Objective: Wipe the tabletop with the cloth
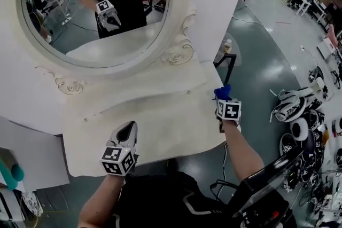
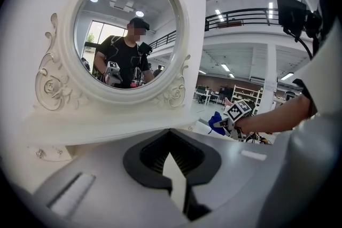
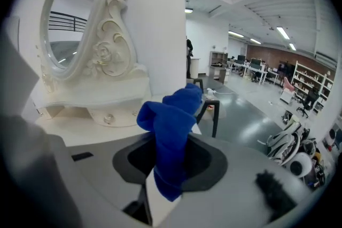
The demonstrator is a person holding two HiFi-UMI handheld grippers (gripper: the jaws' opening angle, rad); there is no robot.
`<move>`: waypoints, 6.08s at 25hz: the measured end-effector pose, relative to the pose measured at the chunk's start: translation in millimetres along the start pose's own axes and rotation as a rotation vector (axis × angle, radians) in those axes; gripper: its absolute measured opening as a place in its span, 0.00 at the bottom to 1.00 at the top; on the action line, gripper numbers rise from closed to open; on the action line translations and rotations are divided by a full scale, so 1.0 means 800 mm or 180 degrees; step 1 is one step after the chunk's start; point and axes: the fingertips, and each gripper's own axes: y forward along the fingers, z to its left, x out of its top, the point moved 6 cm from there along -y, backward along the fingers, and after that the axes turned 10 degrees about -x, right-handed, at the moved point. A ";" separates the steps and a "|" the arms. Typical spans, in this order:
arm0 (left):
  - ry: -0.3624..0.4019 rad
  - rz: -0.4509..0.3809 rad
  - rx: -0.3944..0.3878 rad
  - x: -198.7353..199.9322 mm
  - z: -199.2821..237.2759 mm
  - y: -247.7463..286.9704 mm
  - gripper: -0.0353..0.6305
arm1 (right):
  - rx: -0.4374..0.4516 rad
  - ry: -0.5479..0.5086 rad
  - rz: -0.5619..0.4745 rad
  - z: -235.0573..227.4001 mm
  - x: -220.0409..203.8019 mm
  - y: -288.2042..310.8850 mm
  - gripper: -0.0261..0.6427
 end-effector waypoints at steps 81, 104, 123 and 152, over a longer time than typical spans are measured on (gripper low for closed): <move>-0.0456 -0.0303 0.1102 -0.165 0.273 -0.473 0.07 | 0.2160 -0.1477 0.0026 0.882 -0.129 -0.197 0.22; -0.0386 -0.0267 0.0853 -0.118 0.215 -0.366 0.07 | 0.1882 -0.1291 0.0204 0.722 -0.106 -0.146 0.22; -0.0331 -0.0275 0.0579 -0.072 0.146 -0.244 0.07 | 0.1606 -0.1067 0.0266 0.562 -0.087 -0.102 0.22; -0.0110 -0.0131 0.0142 -0.032 0.037 -0.069 0.07 | 0.1267 -0.0678 0.0233 0.337 -0.065 -0.042 0.22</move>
